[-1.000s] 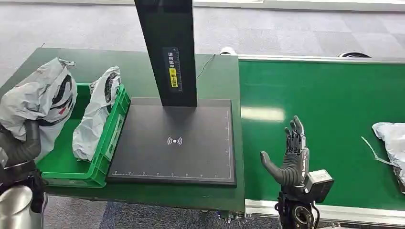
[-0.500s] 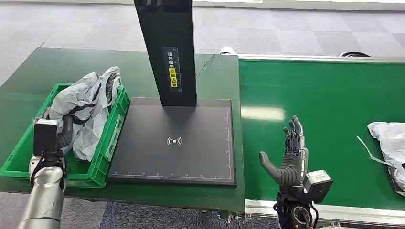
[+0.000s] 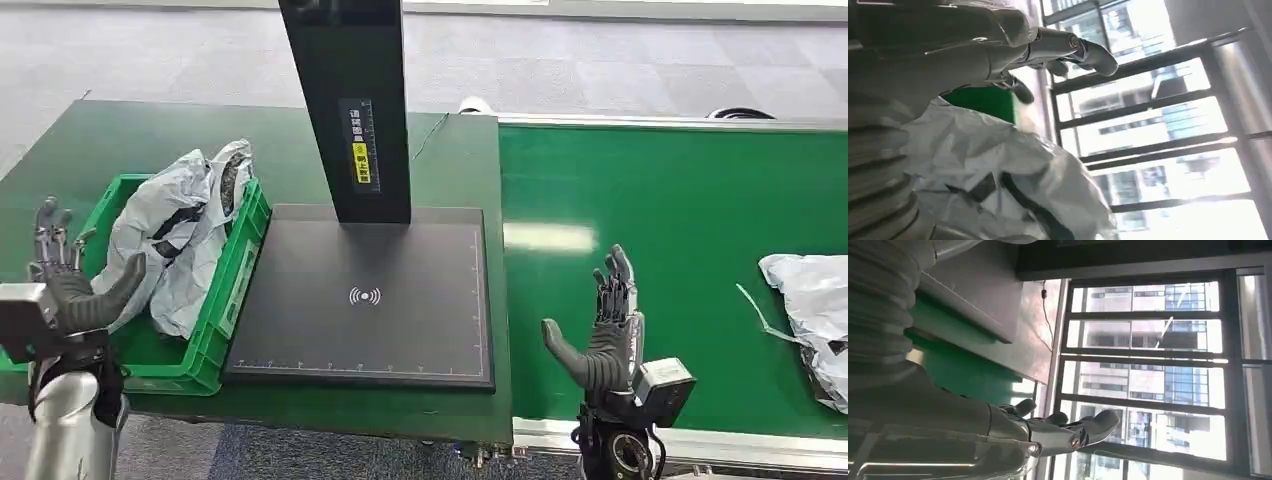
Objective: Moved the parcel from conveyor to table for the left to box.
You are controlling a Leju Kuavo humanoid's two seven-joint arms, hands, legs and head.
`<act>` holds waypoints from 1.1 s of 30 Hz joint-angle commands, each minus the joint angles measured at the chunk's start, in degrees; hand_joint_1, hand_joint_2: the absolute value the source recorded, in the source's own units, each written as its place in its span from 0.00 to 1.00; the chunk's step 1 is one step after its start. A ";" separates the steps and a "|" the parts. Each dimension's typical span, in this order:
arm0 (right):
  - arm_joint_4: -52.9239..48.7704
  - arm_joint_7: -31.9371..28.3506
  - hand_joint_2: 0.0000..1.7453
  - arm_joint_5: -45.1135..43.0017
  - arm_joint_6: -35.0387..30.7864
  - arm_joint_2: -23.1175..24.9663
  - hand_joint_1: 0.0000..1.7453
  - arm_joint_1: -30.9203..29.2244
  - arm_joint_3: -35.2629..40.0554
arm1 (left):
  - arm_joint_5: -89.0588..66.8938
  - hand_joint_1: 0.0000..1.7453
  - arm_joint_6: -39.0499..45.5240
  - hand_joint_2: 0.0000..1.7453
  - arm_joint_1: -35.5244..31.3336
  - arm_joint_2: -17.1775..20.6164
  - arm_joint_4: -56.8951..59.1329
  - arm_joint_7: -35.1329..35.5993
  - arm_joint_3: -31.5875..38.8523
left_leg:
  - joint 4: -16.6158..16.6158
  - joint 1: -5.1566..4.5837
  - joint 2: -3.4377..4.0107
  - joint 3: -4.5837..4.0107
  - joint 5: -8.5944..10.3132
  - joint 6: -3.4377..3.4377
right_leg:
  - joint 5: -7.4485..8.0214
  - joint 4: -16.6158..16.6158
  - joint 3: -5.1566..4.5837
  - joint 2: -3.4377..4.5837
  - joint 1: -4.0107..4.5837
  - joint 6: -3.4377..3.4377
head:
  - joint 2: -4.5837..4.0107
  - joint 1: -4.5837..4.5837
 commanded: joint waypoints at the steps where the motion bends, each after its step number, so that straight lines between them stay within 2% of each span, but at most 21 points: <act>1: -0.15 0.00 1.00 -0.68 -0.37 -0.83 0.00 1.65 -0.24 | 4.64 0.00 -1.42 1.00 22.41 -9.25 -27.14 -6.45 1.36 | -0.09 -0.05 0.29 0.18 -0.13 0.04 | -0.02 -0.11 0.09 0.25 -0.04 0.02 | 0.00 0.02; 5: -0.91 0.00 1.00 -0.47 0.17 -0.41 0.00 2.19 -0.80 | 3.14 0.00 -0.75 1.00 27.36 -13.25 -32.32 -9.73 -2.50 | -0.01 -0.04 0.12 0.01 -0.13 0.04 | -0.11 -0.05 -0.03 0.09 -0.04 0.01 | 0.00 0.00; 9: 0.19 0.00 1.00 -0.02 0.98 0.02 0.00 1.99 -0.84 | 3.35 0.00 -0.69 1.00 26.30 -13.06 -31.31 -9.79 -5.66 | 0.00 -0.03 0.05 -0.02 -0.14 0.06 | -0.09 -0.06 -0.04 0.00 -0.02 0.00 | 0.00 -0.02; 12: 4.10 1.91 1.00 2.71 2.59 0.34 0.00 1.59 -0.34 | -2.49 0.00 -3.57 1.00 25.87 -12.59 -22.86 -4.38 -15.51 | -0.10 -0.04 -0.06 0.06 -0.07 0.05 | -0.07 -0.13 0.07 -0.14 -0.03 -0.02 | 0.00 0.00; 13: 4.83 2.32 1.00 3.43 2.79 0.53 0.00 1.78 -0.22 | -5.45 0.00 -2.19 1.00 25.37 -13.64 -18.40 -6.17 -18.36 | -0.17 -0.06 -0.12 0.15 -0.04 0.05 | -0.06 -0.18 0.16 -0.18 -0.05 -0.01 | 0.02 -0.02; 16: 6.75 3.27 1.00 5.48 4.80 0.98 0.00 2.03 1.62 | -8.63 0.00 -4.26 1.00 22.85 -13.77 -8.25 -4.59 -24.04 | -0.19 -0.05 -0.16 0.30 -0.03 0.05 | -0.06 -0.22 0.23 -0.21 -0.04 -0.01 | 0.00 0.00; 17: 7.11 3.09 0.00 5.86 4.49 1.23 0.00 2.02 1.91 | -8.92 0.00 -3.85 1.00 22.41 -14.09 -6.78 -5.49 -24.51 | -0.20 -0.09 -0.17 0.31 -0.03 0.06 | -0.07 -0.20 0.27 -0.20 -0.09 0.00 | 0.00 -0.04; 18: 7.96 3.29 1.00 7.13 5.11 1.02 0.00 1.83 3.41 | -10.01 0.00 -5.18 1.00 21.64 -13.83 -4.31 -4.73 -25.97 | -0.26 -0.09 -0.18 0.34 0.00 0.08 | -0.03 -0.28 0.35 -0.22 -0.08 0.01 | 0.00 0.02; 19: 9.05 3.11 1.00 9.21 4.49 1.30 0.00 1.79 5.27 | -9.52 0.00 -7.12 1.00 20.07 -14.44 -0.03 -4.24 -26.72 | -0.24 -0.07 -0.20 0.36 -0.02 0.07 | -0.05 -0.26 0.39 -0.20 -0.07 0.00 | 0.00 -0.02; 24: 11.35 3.03 1.00 11.46 2.36 2.53 0.00 2.51 10.21 | -13.36 0.00 -4.98 1.00 16.56 -15.22 9.24 -4.81 -29.49 | -0.27 -0.05 -0.22 0.36 0.01 0.04 | -0.02 -0.29 0.39 -0.22 -0.04 -0.04 | 0.00 0.00; 28: 10.32 2.09 1.00 10.42 0.73 1.87 0.00 3.43 12.89 | -15.54 0.00 -4.97 1.00 20.84 -15.09 3.78 -4.62 -31.20 | -0.14 -0.03 -0.04 0.29 -0.10 0.03 | -0.07 -0.16 0.26 -0.05 -0.02 -0.03 | 0.00 -0.02; 33: 10.28 0.95 1.00 6.85 -0.43 1.18 0.00 4.49 12.71 | -15.31 0.00 -5.63 1.00 20.68 -14.96 4.44 -4.15 -30.69 | -0.15 -0.02 -0.05 0.28 -0.11 0.06 | -0.08 -0.21 0.28 -0.09 -0.01 -0.02 | 0.00 -0.02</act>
